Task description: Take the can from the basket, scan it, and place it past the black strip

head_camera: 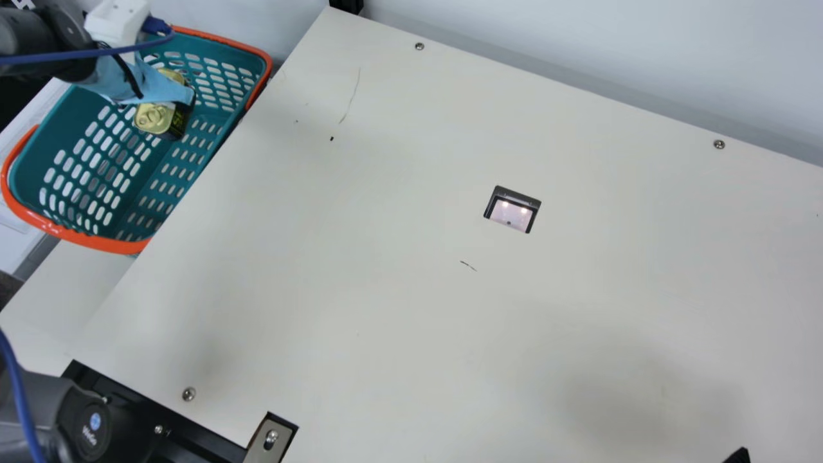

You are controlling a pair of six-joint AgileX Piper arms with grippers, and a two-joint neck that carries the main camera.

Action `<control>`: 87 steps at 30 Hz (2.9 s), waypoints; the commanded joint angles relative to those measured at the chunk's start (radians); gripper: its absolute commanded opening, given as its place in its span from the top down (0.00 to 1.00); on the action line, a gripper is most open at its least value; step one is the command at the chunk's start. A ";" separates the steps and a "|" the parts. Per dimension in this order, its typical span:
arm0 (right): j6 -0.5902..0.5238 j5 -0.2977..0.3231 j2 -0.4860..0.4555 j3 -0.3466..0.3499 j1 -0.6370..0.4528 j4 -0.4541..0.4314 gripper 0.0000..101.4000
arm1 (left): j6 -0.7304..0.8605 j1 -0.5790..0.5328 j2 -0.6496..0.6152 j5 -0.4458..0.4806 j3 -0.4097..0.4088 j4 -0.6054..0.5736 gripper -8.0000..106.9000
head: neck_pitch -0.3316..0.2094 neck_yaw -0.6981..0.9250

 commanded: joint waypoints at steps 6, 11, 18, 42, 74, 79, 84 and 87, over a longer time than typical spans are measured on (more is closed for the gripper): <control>0.000 0.000 0.000 0.000 0.000 0.000 0.00 | 0.025 -0.004 -0.243 0.014 0.083 -0.051 0.84 | -0.031 0.015; 0.000 0.000 0.000 0.000 0.000 0.000 0.00 | 0.037 -0.009 -0.388 0.039 0.128 -0.097 0.84 | -0.031 0.015; 0.000 0.000 0.000 0.000 0.000 0.000 0.00 | 0.047 -0.022 -0.585 0.164 0.167 -0.187 0.84 | -0.031 0.015; 0.000 0.000 0.000 0.000 0.000 0.000 0.00 | -0.059 -0.063 -0.842 0.500 0.141 -0.211 0.84 | -0.031 0.015; 0.000 0.000 0.000 0.000 0.000 0.000 0.00 | -0.513 -0.133 -0.803 0.903 0.204 -0.481 0.84 | -0.031 0.015; 0.000 0.000 0.000 0.000 0.000 0.000 0.00 | -0.512 -0.131 -0.803 0.898 0.197 -0.471 0.84 | -0.031 0.015; 0.000 0.000 0.000 0.000 0.000 0.000 0.00 | -0.515 -0.133 -0.802 0.900 0.195 -0.468 0.84 | -0.031 0.015; 0.000 0.000 0.000 0.000 0.000 0.000 0.00 | -0.542 -0.137 -0.795 0.903 0.201 -0.470 0.84 | -0.031 0.015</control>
